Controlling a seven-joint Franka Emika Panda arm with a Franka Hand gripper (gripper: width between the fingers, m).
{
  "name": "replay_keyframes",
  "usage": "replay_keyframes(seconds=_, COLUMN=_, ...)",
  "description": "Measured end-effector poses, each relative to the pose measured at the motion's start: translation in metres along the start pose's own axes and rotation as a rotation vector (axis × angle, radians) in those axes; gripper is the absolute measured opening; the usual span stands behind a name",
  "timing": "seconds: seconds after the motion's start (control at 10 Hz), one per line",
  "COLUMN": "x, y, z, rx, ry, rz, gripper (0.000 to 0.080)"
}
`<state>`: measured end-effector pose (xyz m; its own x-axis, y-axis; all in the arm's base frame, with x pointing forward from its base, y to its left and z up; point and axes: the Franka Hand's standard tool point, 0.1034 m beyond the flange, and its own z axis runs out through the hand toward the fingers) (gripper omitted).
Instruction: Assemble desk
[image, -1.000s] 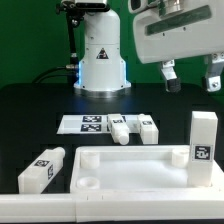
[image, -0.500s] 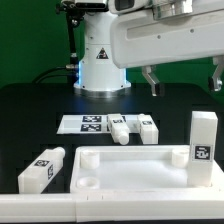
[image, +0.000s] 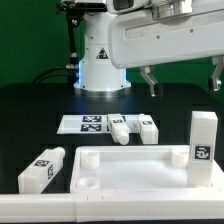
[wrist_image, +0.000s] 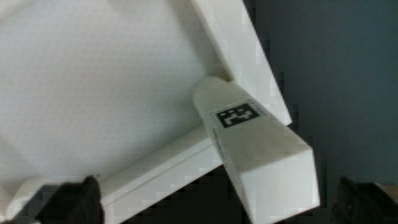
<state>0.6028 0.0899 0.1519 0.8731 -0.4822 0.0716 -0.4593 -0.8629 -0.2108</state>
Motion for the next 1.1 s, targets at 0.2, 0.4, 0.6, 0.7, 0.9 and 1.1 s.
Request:
replay_keyframes(seconds=0.2, x=0.000, y=0.000, z=0.000, rx=0.000, ry=0.000, rz=0.000, gripper=0.0649)
replay_keyframes(seconds=0.4, x=-0.004, y=0.005, z=0.004, rx=-0.004, ry=0.004, rz=-0.029, gripper=0.0649)
replay_keyframes(seconds=0.6, x=-0.025, y=0.027, z=0.018, rx=-0.030, ry=-0.020, rz=-0.078, gripper=0.0649)
replay_keyframes(seconds=0.7, x=-0.028, y=0.028, z=0.022, rx=-0.039, ry=-0.001, rz=-0.119, gripper=0.0649)
replay_keyframes(seconds=0.9, x=-0.029, y=0.028, z=0.023, rx=-0.042, ry=0.018, rz=-0.246, gripper=0.0649)
replay_keyframes(seconds=1.1, x=-0.030, y=0.029, z=0.026, rx=-0.049, ry=0.014, rz=-0.325, gripper=0.0649)
